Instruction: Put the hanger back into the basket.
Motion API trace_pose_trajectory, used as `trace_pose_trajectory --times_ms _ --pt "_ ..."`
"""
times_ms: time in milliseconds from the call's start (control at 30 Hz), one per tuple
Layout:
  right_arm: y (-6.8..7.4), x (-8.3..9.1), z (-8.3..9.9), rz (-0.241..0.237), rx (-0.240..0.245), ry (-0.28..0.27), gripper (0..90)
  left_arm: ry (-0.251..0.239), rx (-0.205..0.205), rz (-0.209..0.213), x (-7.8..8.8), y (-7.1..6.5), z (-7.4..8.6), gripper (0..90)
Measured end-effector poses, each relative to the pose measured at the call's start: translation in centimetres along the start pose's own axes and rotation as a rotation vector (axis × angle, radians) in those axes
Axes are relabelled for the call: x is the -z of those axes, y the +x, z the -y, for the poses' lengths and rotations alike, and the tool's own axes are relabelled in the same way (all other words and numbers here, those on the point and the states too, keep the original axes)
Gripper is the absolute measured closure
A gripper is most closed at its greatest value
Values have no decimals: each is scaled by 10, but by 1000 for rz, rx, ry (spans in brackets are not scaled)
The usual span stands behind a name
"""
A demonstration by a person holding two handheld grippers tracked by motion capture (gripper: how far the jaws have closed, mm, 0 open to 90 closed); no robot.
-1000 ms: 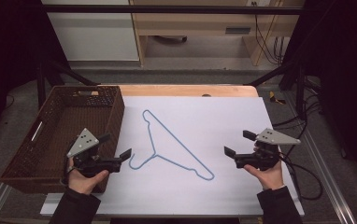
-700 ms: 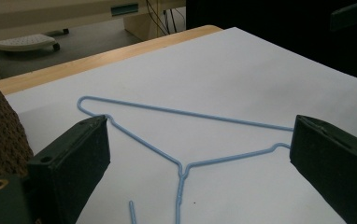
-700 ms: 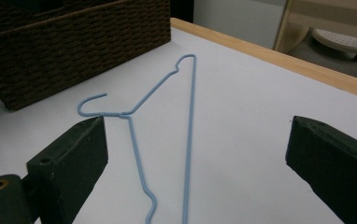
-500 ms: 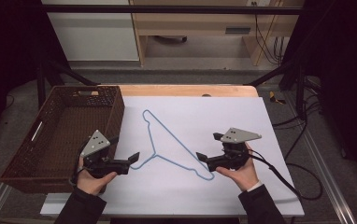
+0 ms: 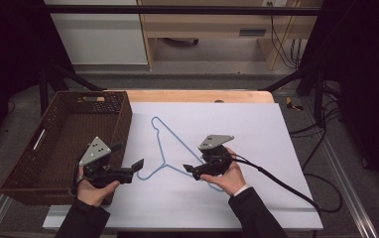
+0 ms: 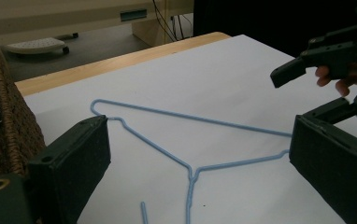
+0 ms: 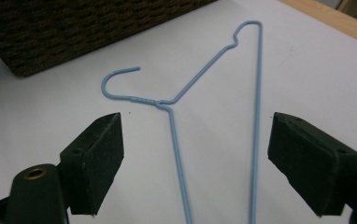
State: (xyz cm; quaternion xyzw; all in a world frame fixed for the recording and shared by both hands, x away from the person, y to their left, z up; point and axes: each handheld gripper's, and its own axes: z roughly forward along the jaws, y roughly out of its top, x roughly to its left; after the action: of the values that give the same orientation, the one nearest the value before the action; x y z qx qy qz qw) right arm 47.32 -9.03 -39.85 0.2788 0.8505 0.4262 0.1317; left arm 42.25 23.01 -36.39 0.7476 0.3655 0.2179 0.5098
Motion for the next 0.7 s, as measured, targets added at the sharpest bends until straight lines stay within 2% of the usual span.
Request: trace_pose_trajectory --times_ms 267,333,700 --pt "4 -31 0 -31 19 61 250 1 3 -2 0 2 0 51" --pt "5 -39 2 -37 24 94 274 1 3 -2 0 2 0 52" --pt "4 -71 15 -61 16 197 501 0 3 -3 1 2 0 52"
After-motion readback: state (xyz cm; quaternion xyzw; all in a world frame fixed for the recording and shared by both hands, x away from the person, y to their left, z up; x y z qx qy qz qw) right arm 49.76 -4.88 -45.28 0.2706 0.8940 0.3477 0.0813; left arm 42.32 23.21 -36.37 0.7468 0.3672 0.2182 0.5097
